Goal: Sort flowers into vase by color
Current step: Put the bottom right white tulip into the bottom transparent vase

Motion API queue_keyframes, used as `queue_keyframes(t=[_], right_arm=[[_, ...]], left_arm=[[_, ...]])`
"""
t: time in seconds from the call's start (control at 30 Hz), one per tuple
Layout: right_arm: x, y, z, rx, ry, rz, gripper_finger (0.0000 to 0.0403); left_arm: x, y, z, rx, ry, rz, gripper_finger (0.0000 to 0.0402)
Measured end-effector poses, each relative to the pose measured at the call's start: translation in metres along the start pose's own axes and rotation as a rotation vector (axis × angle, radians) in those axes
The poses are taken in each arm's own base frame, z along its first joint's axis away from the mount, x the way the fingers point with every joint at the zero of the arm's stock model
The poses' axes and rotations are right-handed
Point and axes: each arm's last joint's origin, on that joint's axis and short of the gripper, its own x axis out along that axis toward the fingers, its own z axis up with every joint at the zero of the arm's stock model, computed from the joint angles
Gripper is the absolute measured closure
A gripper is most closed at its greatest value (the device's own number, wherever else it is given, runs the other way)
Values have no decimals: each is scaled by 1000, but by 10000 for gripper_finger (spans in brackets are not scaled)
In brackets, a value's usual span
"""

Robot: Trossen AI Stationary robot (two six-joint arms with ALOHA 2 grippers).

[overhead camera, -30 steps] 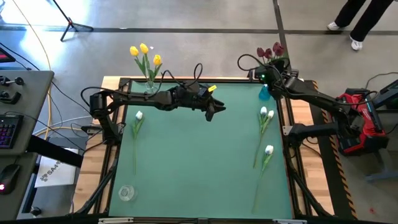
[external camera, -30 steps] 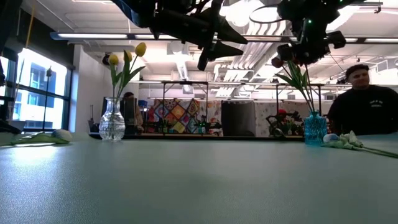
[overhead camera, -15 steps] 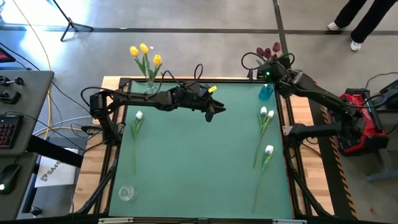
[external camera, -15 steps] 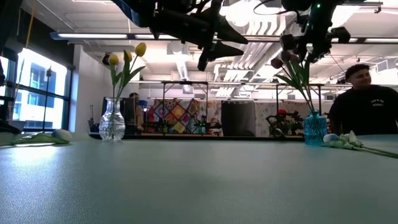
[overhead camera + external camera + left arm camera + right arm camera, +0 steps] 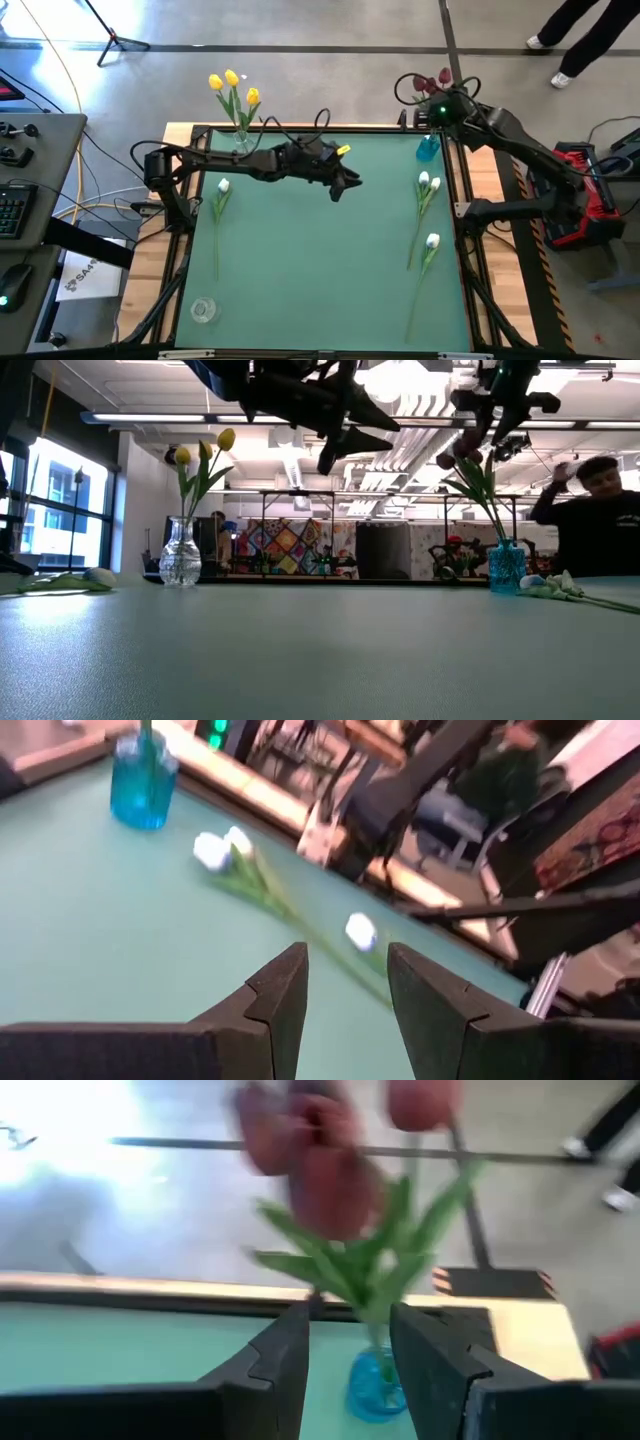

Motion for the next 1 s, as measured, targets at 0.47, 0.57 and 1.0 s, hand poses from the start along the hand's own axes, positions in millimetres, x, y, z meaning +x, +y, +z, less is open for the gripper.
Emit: queue_keyframes(t=[0.47, 0.57, 1.0], right_arm=[[-54, -10, -3, -9, 36, 381, 273], [-59, -6, -7, -34, 88, 477, 273], [-66, 51, -47, -263, 345, 649, 273]], left_arm=[[-4, 6, -33, -60, 309, 137, 274], [-9, 8, -41, -76, 399, 182, 274], [-52, -2, -98, -151, 995, 562, 298]])
